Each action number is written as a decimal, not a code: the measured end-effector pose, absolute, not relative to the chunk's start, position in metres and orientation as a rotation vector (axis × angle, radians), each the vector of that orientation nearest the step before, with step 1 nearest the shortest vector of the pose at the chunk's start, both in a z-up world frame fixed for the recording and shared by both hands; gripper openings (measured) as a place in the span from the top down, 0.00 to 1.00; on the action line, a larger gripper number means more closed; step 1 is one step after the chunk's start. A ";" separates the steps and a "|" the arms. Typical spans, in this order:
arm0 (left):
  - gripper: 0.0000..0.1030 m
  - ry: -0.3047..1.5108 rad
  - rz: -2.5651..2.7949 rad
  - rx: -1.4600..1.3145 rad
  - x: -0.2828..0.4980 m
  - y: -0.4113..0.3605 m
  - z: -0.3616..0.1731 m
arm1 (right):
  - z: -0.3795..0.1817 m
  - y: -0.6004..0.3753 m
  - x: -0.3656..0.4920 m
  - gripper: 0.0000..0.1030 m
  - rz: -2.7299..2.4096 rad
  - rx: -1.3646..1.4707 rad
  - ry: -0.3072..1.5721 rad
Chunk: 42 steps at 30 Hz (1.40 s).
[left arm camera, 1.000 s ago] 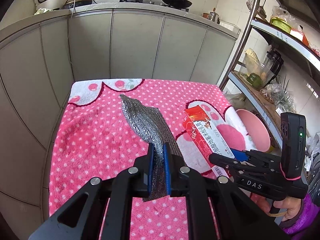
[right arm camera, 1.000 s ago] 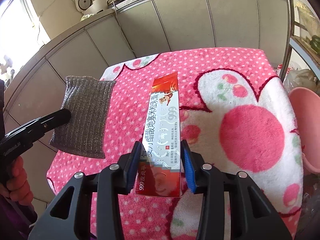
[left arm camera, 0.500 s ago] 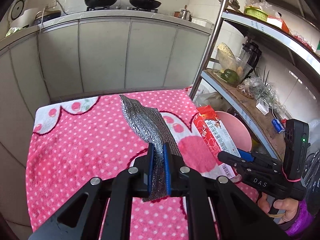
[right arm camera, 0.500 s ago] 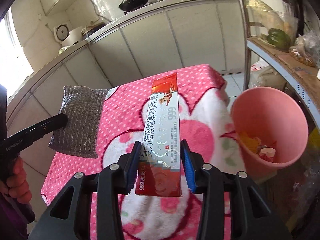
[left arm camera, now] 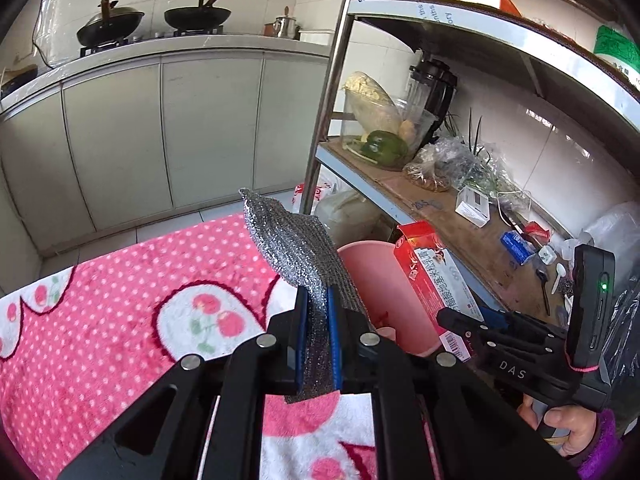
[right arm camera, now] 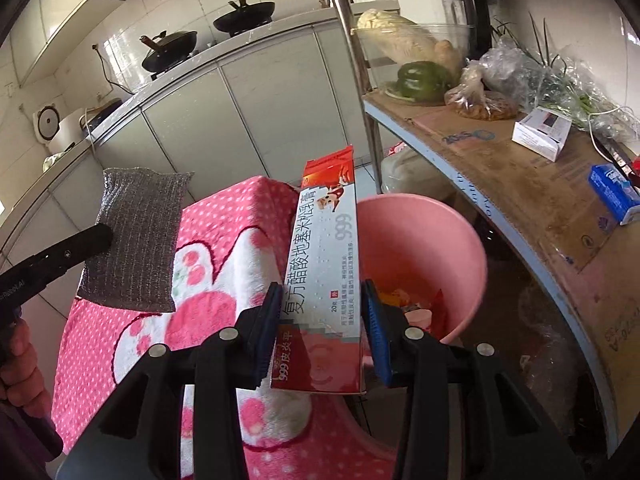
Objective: Collect trash
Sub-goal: 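Carry the scrubber pad and toothpaste box over the pink bucket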
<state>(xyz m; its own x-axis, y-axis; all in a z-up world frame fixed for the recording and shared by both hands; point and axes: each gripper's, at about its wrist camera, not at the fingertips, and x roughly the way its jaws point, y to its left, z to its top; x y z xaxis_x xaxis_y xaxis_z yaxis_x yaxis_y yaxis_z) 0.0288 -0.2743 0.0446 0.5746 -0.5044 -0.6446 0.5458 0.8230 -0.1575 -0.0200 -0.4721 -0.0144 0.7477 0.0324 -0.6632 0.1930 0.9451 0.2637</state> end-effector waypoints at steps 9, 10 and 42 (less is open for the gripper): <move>0.91 0.760 -0.666 0.106 0.046 -0.328 0.025 | -0.030 -0.495 -0.010 0.60 -0.151 0.335 0.754; 0.91 0.763 -0.674 0.110 0.047 -0.334 0.022 | -0.032 -0.496 -0.008 0.60 -0.153 0.336 0.761; 0.87 0.882 -0.718 0.138 0.083 -0.414 -0.066 | -0.095 -0.515 0.040 0.59 -0.271 0.316 0.925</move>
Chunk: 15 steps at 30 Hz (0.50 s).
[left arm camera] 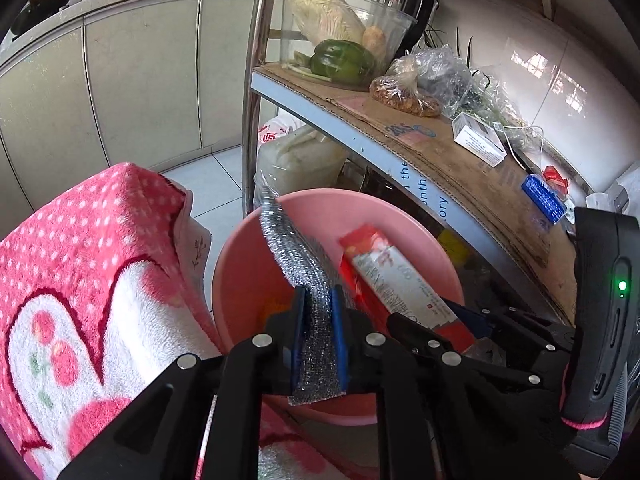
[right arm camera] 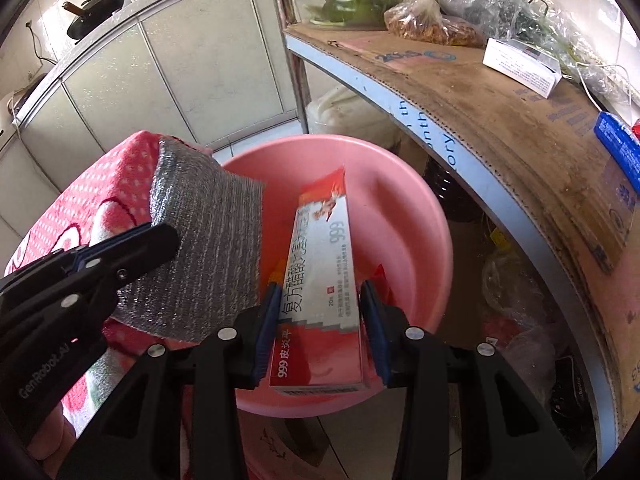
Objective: Collect trash
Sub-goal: 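Carry the scrubber pad and toothpaste box over the pink bucket, then open both tools to drop the scrubber pad and box into the bucket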
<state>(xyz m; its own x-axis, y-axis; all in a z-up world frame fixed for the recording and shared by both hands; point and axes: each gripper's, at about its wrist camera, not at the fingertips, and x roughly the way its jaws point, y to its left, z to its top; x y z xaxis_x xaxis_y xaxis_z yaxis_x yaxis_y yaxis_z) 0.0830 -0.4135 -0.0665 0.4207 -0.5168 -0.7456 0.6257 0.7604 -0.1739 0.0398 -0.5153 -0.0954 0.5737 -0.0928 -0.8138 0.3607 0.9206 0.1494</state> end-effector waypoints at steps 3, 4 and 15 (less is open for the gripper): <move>0.86 0.884 -0.721 0.118 0.085 -0.412 -0.065 | -0.095 -0.517 0.039 0.59 -0.277 0.331 0.926; 0.86 0.882 -0.720 0.112 0.085 -0.411 -0.064 | -0.094 -0.517 0.038 0.59 -0.275 0.333 0.923; 0.71 0.834 -0.728 0.091 0.077 -0.405 -0.044 | -0.084 -0.509 0.030 0.59 -0.265 0.316 0.902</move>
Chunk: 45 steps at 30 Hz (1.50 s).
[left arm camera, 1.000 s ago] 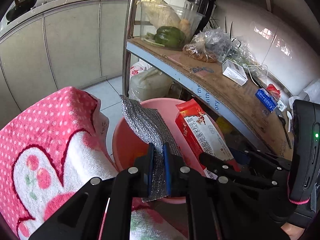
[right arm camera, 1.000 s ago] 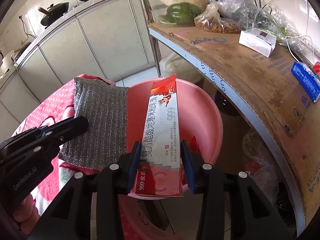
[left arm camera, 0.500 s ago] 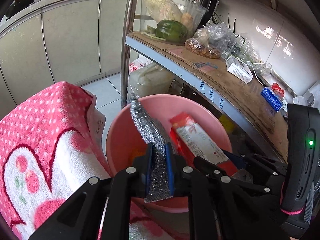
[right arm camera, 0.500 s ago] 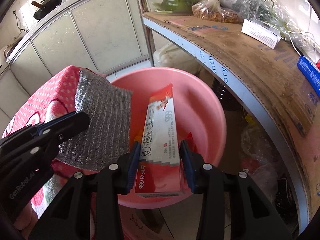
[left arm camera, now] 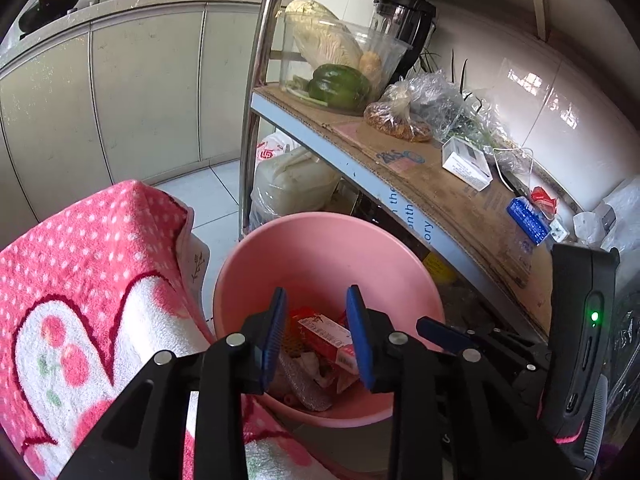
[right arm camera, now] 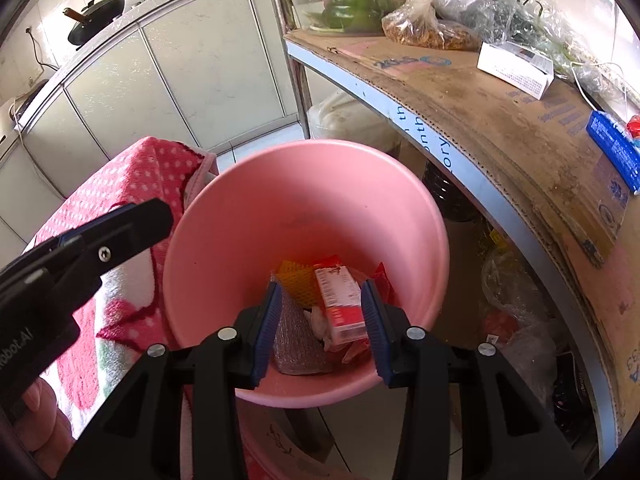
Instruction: Collect trash
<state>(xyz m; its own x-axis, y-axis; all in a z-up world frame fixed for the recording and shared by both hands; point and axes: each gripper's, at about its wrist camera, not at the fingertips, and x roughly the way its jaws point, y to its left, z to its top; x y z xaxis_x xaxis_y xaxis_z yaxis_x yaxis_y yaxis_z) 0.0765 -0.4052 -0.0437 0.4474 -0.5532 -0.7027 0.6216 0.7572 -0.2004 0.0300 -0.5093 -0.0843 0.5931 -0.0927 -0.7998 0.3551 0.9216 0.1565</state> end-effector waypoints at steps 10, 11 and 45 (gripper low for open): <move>0.70 0.793 -0.734 0.080 0.060 -0.395 -0.022 | -0.071 -0.502 0.019 0.59 -0.267 0.301 0.884; 0.70 0.791 -0.735 0.080 0.058 -0.394 -0.021 | -0.070 -0.501 0.019 0.59 -0.265 0.301 0.883; 0.63 0.687 -0.725 0.077 -0.003 -0.350 0.022 | -0.036 -0.451 -0.031 0.50 -0.249 0.217 0.841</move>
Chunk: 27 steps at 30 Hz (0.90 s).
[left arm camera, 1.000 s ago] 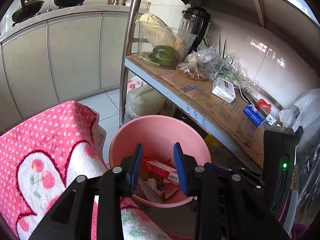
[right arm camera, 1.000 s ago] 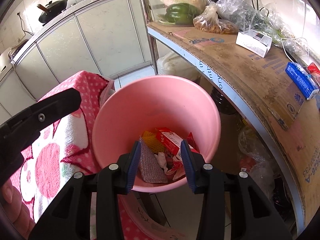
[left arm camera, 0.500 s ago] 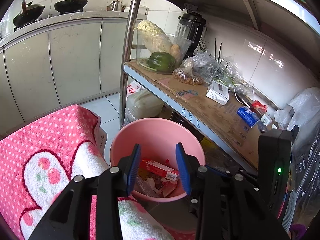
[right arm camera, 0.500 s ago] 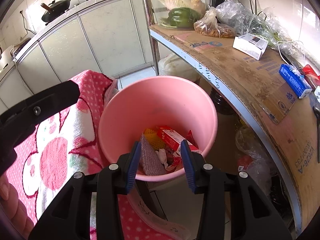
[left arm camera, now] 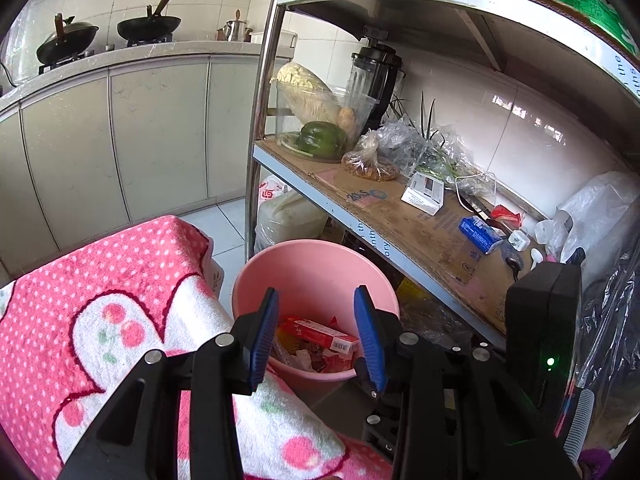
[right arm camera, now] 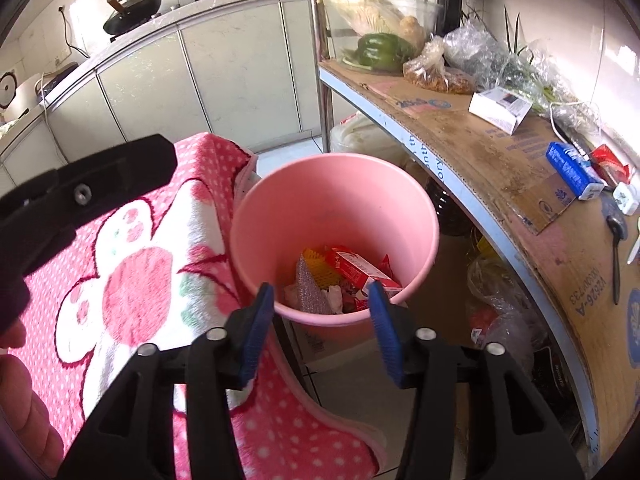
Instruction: Collect trash
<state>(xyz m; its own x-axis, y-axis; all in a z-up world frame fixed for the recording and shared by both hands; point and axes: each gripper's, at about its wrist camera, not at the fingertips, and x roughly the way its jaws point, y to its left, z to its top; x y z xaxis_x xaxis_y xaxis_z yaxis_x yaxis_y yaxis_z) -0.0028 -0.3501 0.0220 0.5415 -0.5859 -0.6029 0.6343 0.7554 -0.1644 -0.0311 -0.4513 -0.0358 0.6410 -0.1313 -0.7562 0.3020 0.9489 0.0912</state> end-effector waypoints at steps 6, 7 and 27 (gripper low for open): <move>0.63 0.668 -0.713 0.067 -0.018 -0.336 0.027 | -0.031 -0.443 -0.041 0.50 -0.247 0.224 0.826; 0.63 0.666 -0.715 0.066 -0.020 -0.334 0.028 | -0.030 -0.441 -0.043 0.50 -0.247 0.223 0.822; 0.63 0.629 -0.701 0.067 -0.047 -0.306 0.035 | -0.015 -0.419 -0.072 0.50 -0.268 0.171 0.765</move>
